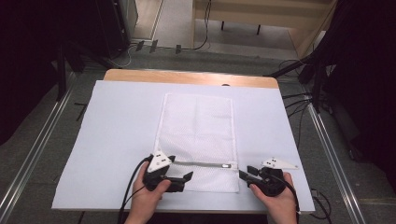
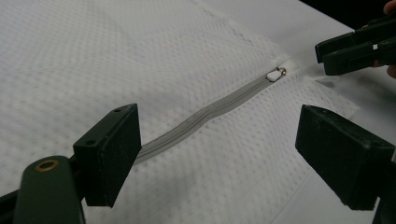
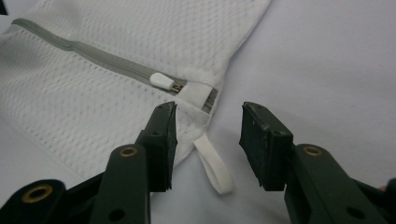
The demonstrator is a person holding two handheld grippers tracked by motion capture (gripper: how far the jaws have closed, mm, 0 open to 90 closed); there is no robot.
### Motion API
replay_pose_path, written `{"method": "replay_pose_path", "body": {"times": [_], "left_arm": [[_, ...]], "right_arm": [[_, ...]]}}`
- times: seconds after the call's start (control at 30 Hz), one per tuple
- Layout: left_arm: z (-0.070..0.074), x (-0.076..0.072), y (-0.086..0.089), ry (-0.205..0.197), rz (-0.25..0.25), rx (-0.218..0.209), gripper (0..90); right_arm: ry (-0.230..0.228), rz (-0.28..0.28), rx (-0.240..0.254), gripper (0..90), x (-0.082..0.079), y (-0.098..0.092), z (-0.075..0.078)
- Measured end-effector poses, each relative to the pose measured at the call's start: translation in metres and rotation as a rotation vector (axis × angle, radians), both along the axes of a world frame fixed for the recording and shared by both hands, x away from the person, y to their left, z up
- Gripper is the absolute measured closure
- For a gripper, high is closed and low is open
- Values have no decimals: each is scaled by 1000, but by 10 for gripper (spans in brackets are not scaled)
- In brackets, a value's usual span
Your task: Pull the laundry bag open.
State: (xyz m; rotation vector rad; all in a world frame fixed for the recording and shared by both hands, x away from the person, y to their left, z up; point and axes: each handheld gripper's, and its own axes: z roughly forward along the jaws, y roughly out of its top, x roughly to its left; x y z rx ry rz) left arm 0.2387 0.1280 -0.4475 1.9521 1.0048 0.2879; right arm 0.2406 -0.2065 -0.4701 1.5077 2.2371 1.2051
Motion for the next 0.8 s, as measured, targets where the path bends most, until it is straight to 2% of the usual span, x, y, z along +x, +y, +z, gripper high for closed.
{"method": "replay_pose_path", "body": {"times": [0.07, 0.1, 0.17, 0.2, 0.27, 0.33, 0.4, 0.43, 0.57, 0.63, 0.67, 0.8], "left_arm": [[1, 3, -18, 9, 16, 31, 197], [1, 4, -26, 12, 19, 38, 277], [1, 9, -39, 34, -7, 38, 411], [0, 12, -46, 45, -1, 46, 489], [-1, 16, -54, 69, -6, 49, 528], [-4, 24, -66, 108, -27, 59, 583], [-5, 26, -70, 118, -34, 57, 602], [-6, 27, -73, 126, -38, 64, 613], [-12, 34, -85, 143, -33, 87, 612], [-15, 36, -88, 153, -27, 106, 612], [-16, 37, -89, 163, -25, 105, 619], [-17, 38, -89, 170, -34, 102, 640]], "right_arm": [[12, 15, 0, 558, 2, 3, -1], [22, 24, -5, 550, 6, 4, -2], [40, 34, -3, 550, 14, 3, -3], [55, 46, 31, 563, 20, 2, -4], [58, 56, 39, 576, 22, 4, -5], [61, 71, 20, 590, 21, 9, -7], [66, 71, 12, 599, 21, 12, -8], [55, 61, -8, 617, 21, 14, -8], [51, 59, -13, 627, 21, 15, -8], [32, 54, -10, 618, 22, 16, -9], [21, 34, -9, 629, 24, 16, -10], [40, 36, 19, 702, 26, 17, -11]]}}
